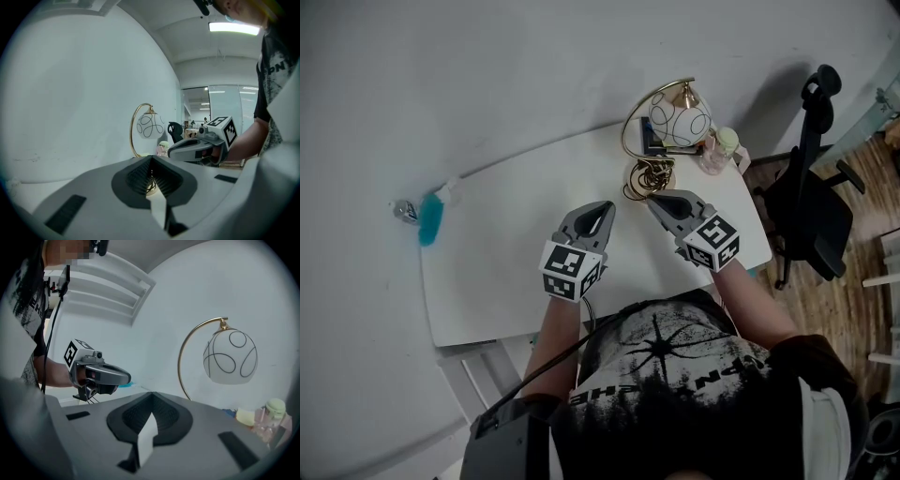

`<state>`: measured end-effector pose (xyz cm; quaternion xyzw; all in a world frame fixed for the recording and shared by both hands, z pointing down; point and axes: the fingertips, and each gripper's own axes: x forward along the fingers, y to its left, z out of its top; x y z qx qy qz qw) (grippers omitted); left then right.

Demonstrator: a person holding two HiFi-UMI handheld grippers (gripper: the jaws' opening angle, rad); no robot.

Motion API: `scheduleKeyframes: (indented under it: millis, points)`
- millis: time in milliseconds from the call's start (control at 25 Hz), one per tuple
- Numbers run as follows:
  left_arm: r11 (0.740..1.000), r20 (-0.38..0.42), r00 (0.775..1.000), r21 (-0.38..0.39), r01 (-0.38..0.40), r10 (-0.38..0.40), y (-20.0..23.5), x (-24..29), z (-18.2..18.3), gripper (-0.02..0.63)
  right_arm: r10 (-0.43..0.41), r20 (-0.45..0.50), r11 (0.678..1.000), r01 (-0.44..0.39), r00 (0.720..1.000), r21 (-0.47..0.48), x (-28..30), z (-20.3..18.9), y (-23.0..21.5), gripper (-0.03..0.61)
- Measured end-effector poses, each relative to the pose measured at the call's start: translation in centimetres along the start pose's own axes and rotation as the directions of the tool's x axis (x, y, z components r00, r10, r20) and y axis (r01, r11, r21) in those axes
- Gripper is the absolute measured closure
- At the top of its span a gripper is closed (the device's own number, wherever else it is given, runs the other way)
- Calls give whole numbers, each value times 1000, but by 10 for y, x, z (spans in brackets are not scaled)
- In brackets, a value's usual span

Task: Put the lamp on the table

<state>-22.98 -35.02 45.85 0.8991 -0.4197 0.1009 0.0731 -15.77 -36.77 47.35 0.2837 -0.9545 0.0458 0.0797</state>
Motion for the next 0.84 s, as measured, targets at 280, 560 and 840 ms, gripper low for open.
scheduleKeyframes:
  millis: [280, 560, 840]
  points:
    - [1000, -1, 1000, 8, 18, -18, -5, -3, -3, 598, 14, -7, 1000, -14, 1000, -25, 4, -2, 8, 560]
    - [1000, -16, 1000, -7, 4, -4, -1, -8, -13, 598, 22, -36, 1000, -23, 999, -17, 10, -13, 12, 560]
    - [1000, -60, 998, 23, 15, -14, -4, -8, -23, 598, 38, -49, 999, -39, 998, -27, 16, -17, 18, 560]
